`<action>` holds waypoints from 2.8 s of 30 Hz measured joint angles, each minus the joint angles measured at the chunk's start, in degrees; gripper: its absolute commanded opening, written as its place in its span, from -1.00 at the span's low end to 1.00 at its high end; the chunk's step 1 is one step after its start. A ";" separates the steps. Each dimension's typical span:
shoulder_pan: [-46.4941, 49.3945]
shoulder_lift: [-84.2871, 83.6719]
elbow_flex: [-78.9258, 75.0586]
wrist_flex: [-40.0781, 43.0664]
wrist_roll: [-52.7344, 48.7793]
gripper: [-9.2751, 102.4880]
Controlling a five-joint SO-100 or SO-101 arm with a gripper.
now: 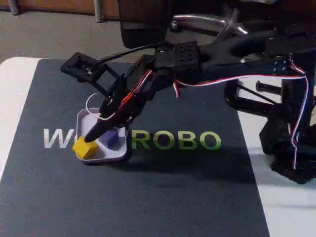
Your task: Move blocks one by one until all three blocks are in the tray.
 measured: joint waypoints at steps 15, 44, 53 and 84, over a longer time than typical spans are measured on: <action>2.99 0.44 0.00 2.29 -2.02 -0.42; 7.65 46.85 35.24 6.06 -14.06 -0.49; 6.50 71.72 55.02 6.06 -17.93 -0.77; -3.16 119.27 90.62 24.87 -31.03 -0.97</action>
